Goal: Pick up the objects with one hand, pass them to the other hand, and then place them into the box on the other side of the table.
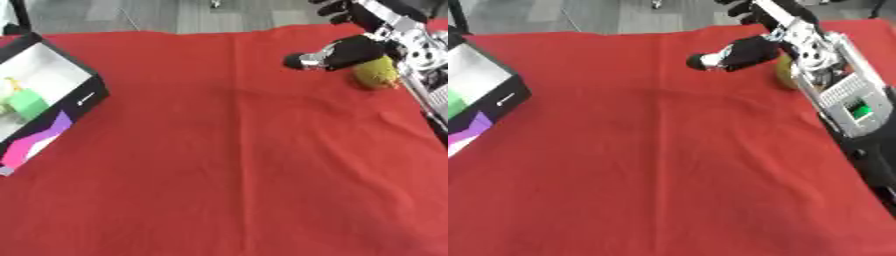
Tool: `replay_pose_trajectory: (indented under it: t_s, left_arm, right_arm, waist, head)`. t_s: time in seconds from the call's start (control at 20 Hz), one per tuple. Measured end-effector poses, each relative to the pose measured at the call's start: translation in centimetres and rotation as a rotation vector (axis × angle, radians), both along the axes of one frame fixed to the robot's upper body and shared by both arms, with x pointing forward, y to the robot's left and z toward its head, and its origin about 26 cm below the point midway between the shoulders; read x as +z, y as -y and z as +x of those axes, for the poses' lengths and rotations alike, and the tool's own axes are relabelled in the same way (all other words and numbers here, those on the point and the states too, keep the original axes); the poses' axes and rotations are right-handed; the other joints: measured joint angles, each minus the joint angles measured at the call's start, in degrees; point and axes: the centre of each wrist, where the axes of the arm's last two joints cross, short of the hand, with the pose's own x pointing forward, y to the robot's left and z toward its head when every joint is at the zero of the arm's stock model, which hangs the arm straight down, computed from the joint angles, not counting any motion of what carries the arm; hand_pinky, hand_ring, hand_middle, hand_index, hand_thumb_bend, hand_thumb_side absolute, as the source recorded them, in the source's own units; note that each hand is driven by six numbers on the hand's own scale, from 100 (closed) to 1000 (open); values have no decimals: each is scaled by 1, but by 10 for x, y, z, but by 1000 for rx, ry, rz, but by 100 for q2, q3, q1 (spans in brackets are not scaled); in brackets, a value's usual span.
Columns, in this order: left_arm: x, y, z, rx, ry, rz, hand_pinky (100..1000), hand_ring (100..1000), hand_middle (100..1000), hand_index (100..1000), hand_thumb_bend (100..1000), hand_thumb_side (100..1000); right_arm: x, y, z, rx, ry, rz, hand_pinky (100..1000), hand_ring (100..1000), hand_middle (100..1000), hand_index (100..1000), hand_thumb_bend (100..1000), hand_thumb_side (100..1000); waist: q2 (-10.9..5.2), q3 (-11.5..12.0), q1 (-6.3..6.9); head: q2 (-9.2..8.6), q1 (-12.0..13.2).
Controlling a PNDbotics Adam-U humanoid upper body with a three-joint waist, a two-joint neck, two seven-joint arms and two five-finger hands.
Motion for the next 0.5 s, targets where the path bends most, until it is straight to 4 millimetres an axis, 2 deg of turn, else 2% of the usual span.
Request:
replay_pose_trajectory:
  t_s: [0.25,0.5]
  left_arm:
    - [-4,7,-4,-20,12,-27,681,653,747,765,776,631]
    - [0,10,-7,-32,29,-31,680,651,745,763,775,631]
  right_arm:
    - [-4,44,30,-103,-71,-93,894,884,878,859,670,220]
    - [-18,88,54,-220,-170,-139,899,886,893,859,643,212]
  waist:
    - [1,41,0]
    - [6,91,0]
  head:
    - [2,-137]
    - [2,-288]
